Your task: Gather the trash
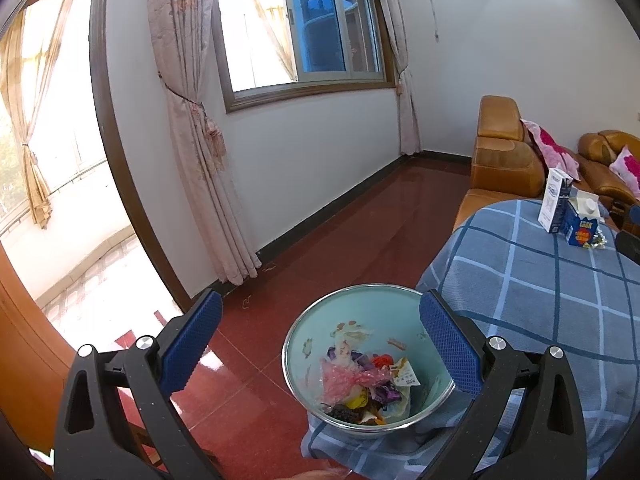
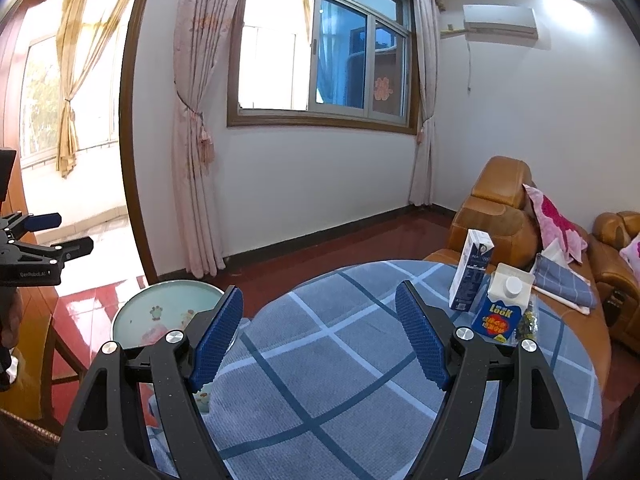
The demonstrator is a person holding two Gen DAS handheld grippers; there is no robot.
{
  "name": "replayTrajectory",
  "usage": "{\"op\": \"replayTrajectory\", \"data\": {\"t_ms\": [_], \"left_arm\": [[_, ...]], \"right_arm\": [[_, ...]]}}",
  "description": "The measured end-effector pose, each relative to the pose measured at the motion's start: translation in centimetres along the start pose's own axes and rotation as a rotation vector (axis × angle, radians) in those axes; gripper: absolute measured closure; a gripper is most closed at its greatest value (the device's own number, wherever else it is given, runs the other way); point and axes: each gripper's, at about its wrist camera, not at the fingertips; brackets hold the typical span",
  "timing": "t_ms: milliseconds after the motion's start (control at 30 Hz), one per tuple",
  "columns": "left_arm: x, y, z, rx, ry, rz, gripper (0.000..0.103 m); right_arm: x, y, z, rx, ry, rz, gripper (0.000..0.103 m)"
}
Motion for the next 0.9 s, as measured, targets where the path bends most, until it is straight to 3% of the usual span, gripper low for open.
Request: {"op": "replayTrajectory", "data": {"t_ms": [667,800,900], "left_arm": [[0.3,0.1,-0.6,0.028,0.01,0.014,0.006],[0.5,0.1,-0.4,0.018,0.02,0.026,0.006],[0.8,0.2,-0.2,0.01,0.036,0.041,0.006]], "right_arm": [[0.2,0.6,-0.4,-0.009,0.017,0.02,0.022],[2.0,2.0,-3.0,-0.005,0.107,0.098,0.019],[4.5,3.8,-7.4,0.067,0.209,0.209,0.018]]}}
Point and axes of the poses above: each gripper's, at about its wrist camera, not at the fingertips, and x roughly the way its jaws point, z to its left, y to its underside, and after that the axes turned 8 degrees about y, right-handed
